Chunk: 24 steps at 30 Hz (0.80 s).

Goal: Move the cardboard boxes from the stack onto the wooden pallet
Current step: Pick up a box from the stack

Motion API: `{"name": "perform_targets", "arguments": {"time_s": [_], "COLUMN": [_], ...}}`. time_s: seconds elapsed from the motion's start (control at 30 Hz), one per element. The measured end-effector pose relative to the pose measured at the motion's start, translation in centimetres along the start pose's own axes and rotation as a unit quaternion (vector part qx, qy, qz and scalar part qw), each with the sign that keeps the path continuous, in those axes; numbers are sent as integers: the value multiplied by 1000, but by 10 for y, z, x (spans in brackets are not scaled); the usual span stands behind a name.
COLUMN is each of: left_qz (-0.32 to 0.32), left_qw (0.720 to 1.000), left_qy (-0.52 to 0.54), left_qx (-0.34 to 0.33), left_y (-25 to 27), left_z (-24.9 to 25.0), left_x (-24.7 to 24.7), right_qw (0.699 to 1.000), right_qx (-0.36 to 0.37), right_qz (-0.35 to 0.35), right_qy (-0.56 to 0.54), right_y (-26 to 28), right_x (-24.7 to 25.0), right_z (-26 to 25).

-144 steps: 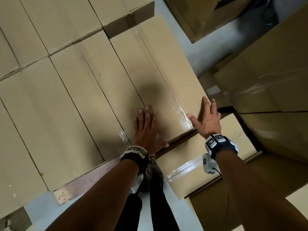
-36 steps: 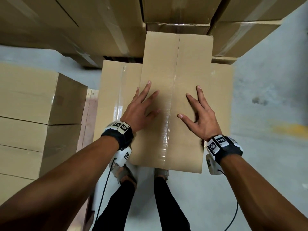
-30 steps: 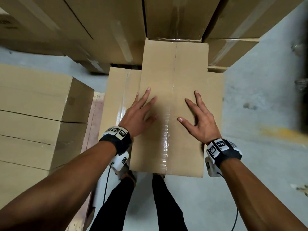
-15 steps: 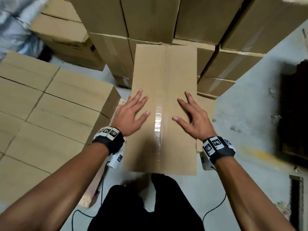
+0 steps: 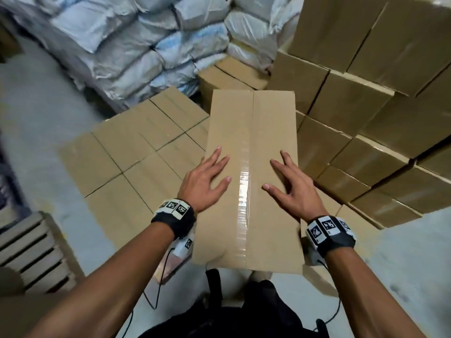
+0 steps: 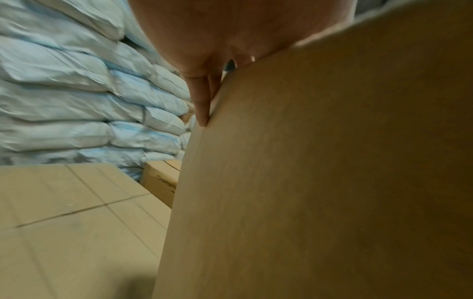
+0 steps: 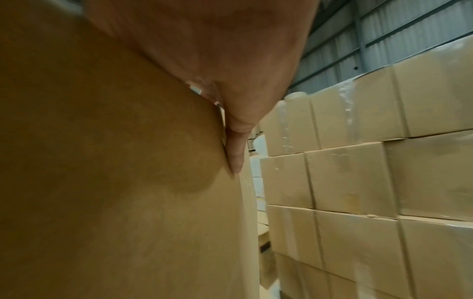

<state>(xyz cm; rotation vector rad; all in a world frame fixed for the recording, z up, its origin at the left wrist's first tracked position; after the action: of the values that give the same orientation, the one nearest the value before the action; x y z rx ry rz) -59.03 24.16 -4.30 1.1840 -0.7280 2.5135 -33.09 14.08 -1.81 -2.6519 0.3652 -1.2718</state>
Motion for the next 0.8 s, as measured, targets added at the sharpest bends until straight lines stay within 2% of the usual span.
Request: {"name": "perform_targets", "arguments": {"time_s": [0.37,0.57,0.8], "left_qz": [123,178,218], "left_qw": [978,950,919], "left_qy": [-78,-125,-161], "left_qx": [146,224,286], "left_y": [92,104,98], "left_z": [-146,-212,-275], "left_x": [177,252,310], "right_qw": [978,954,922], "right_qx": [163,235,296], "right_qz": [-125,-173,-223], "right_qy": [-34,-68,-114], "right_y": [-89,-155,-231], "right_x": [-147,-225,-304], "right_z": [-192,-271,-340]}}
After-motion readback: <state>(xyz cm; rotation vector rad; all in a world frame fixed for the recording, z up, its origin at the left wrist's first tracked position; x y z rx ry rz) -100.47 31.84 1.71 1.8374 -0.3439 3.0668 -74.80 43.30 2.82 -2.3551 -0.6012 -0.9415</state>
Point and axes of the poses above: each hand's wrist, its own y-axis away from the middle knuckle, its own x-axis out of the back of the hand, z = x × y, the point moved 5 cm from there along -y, towards the middle knuckle, and after that the axes turned 8 degrees about z, right-handed, at the moved point
